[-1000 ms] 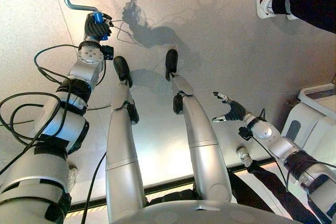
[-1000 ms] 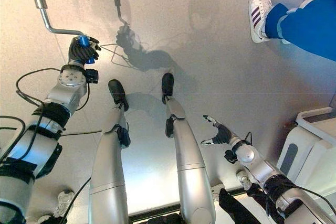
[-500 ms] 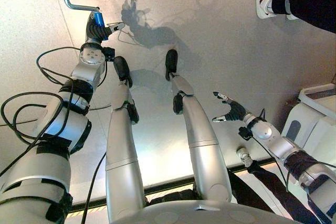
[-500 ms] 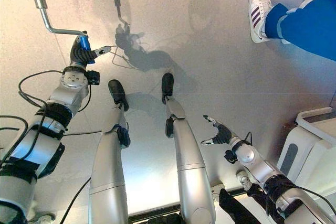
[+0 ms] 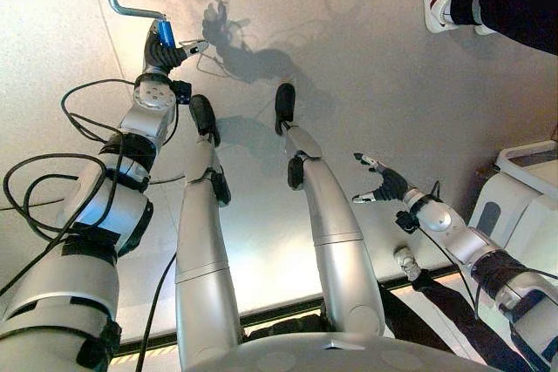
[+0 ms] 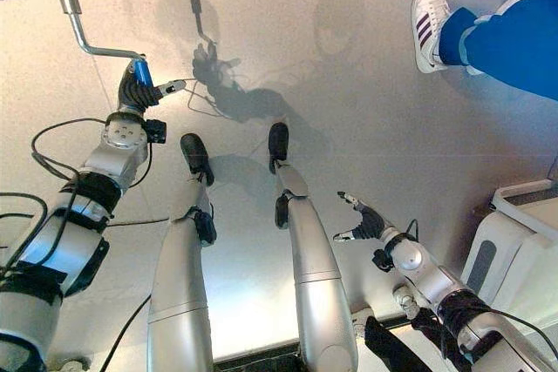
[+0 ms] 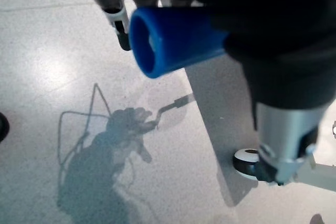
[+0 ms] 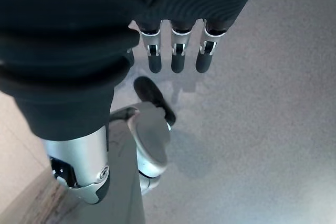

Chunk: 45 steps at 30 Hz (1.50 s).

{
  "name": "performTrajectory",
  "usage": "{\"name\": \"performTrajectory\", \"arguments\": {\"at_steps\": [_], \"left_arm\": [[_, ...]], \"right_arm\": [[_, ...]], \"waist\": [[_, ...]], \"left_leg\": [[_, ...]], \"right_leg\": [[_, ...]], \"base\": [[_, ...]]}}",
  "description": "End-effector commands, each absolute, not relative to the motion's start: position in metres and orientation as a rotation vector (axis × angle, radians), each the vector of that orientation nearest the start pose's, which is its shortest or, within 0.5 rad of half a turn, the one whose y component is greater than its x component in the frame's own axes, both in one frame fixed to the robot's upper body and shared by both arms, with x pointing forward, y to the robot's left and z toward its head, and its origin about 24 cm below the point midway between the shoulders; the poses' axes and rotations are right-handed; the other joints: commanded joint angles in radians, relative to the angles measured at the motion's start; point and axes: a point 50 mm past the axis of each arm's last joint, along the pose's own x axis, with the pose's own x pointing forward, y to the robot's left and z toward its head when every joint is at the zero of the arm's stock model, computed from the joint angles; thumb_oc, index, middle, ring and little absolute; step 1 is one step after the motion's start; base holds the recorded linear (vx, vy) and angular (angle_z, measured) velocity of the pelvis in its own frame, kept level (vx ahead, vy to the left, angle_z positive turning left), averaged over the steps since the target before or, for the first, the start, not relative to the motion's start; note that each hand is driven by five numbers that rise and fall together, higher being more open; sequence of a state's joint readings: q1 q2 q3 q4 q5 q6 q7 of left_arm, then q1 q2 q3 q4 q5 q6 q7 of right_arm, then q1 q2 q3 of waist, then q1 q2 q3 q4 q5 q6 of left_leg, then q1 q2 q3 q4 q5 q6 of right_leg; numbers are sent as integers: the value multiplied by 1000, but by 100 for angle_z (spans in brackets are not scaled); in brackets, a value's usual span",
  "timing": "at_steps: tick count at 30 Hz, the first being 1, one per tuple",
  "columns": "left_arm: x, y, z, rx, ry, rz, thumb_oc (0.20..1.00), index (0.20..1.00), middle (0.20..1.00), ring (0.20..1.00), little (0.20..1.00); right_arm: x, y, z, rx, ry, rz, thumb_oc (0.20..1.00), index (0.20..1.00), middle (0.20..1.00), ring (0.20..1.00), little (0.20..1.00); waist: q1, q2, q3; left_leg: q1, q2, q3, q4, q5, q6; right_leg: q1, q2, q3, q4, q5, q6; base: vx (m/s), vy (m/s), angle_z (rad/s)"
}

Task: Raise the hospital bed

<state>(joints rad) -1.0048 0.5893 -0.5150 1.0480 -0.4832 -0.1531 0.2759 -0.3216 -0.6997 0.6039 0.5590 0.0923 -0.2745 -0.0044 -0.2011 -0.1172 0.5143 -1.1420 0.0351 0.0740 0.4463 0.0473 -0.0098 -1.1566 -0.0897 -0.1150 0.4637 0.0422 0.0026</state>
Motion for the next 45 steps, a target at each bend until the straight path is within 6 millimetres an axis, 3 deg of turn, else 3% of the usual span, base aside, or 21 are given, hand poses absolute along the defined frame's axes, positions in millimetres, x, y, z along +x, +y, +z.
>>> {"name": "performTrajectory", "arguments": {"at_steps": [1, 6, 14, 24, 32, 38, 39, 40, 45], "left_arm": [[391, 237, 126, 390, -7, 232, 1000, 1000, 1000, 1000, 1000], [371, 246, 76, 357, 139, 239, 1000, 1000, 1000, 1000, 1000], [323, 272, 1, 282, 416, 319, 1000, 1000, 1000, 1000, 1000], [285, 277, -41, 293, 574, 310, 1000, 1000, 1000, 1000, 1000], [251, 263, -77, 242, 699, 253, 1000, 1000, 1000, 1000, 1000], [208, 250, -110, 141, 826, 210, 1000, 1000, 1000, 1000, 1000], [187, 249, -123, 151, 902, 181, 1000, 1000, 1000, 1000, 1000], [187, 249, -123, 151, 902, 181, 1000, 1000, 1000, 1000, 1000], [139, 250, -144, 196, 1075, 123, 1000, 1000, 1000, 1000, 1000]], "right_arm": [[269, -220, -5, -740, 225, 420, 1000, 1000, 1000, 1000, 1000], [272, -216, -5, -737, 218, 424, 1000, 1000, 1000, 1000, 1000], [272, -214, -7, -718, 217, 409, 1000, 1000, 1000, 1000, 1000], [265, -210, -18, -688, 249, 408, 1000, 1000, 1000, 1000, 1000], [251, -211, -45, -668, 357, 375, 1000, 1000, 1000, 1000, 1000], [229, -236, -80, -671, 586, 266, 1000, 1000, 1000, 1000, 1000], [211, -249, -96, -637, 713, 209, 1000, 1000, 1000, 1000, 1000], [211, -249, -96, -637, 713, 209, 1000, 1000, 1000, 1000, 1000], [166, -266, -126, -505, 977, 91, 1000, 1000, 1000, 1000, 1000]], "waist": [[37, 2, -24], [47, -4, -21], [64, -20, -41], [85, -17, -72], [121, 9, -112], [154, 49, -134], [166, 61, -154], [167, 61, -152], [192, 85, -222]], "left_leg": [[47, -77, 11, 4, -71, 102], [93, -74, 11, -66, -46, 92], [186, -82, 12, -172, -17, 75], [259, -85, 4, -209, -14, 70], [446, -90, -2, -280, -18, 61], [649, -98, 0, -354, 9, 53], [720, -98, -5, -379, 12, 48], [722, -98, -5, -379, 13, 48], [871, -101, -21, -437, 21, 33]], "right_leg": [[-9, 48, -40, 24, 60, 65], [44, 43, -44, -40, 73, 67], [129, 49, -53, -130, 78, 65], [188, 46, -63, -158, 77, 68], [339, 37, -78, -180, 57, 76], [539, 30, -93, -243, 67, 69], [618, 38, -95, -274, 64, 71], [620, 38, -95, -275, 64, 71], [799, 52, -105, -340, 51, 73]], "base": [[-36, -13, -1], [-32, -13, 0], [-43, -40, -1], [-13, -15, 1], [3, 18, 0], [-12, 61, 1], [65, 32, 10], [86, 26, 8], [108, 13, 8]]}}
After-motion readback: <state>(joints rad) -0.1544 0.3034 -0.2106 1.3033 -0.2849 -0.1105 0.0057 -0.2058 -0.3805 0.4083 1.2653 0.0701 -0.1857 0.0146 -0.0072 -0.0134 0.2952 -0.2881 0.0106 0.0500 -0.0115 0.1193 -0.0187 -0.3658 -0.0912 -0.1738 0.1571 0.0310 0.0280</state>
